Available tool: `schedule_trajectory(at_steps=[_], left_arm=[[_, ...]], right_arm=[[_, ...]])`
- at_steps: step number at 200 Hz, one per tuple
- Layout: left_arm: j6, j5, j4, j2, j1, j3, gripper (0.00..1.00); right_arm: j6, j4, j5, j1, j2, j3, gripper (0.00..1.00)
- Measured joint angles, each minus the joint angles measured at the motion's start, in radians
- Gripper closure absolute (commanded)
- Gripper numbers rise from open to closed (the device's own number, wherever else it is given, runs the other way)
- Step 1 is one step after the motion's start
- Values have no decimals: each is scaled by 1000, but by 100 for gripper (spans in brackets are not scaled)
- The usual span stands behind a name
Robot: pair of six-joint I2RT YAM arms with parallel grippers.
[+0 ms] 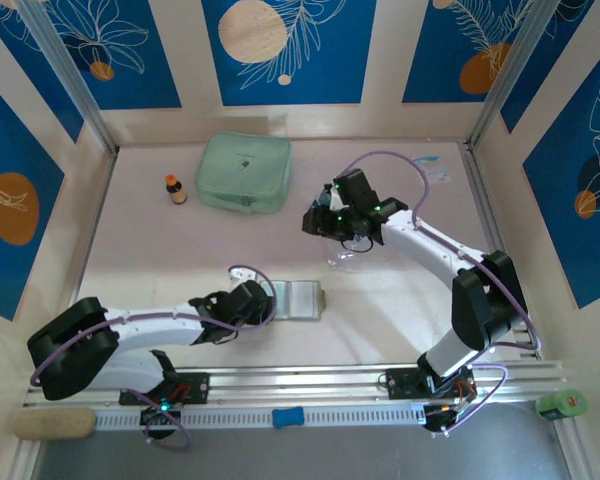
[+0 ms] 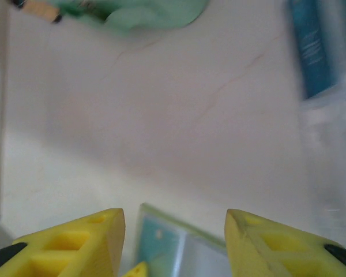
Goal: Put the credit cards into the card holder
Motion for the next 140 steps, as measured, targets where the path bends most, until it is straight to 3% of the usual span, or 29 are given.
schedule_trajectory(at_steps=[63, 140], left_arm=[[-7, 3, 0, 5, 0, 0, 10], [-15, 3, 0, 5, 0, 0, 10]], right_arm=[[-190, -208, 211, -57, 41, 110, 58], [-270, -255, 221, -54, 232, 317, 74]])
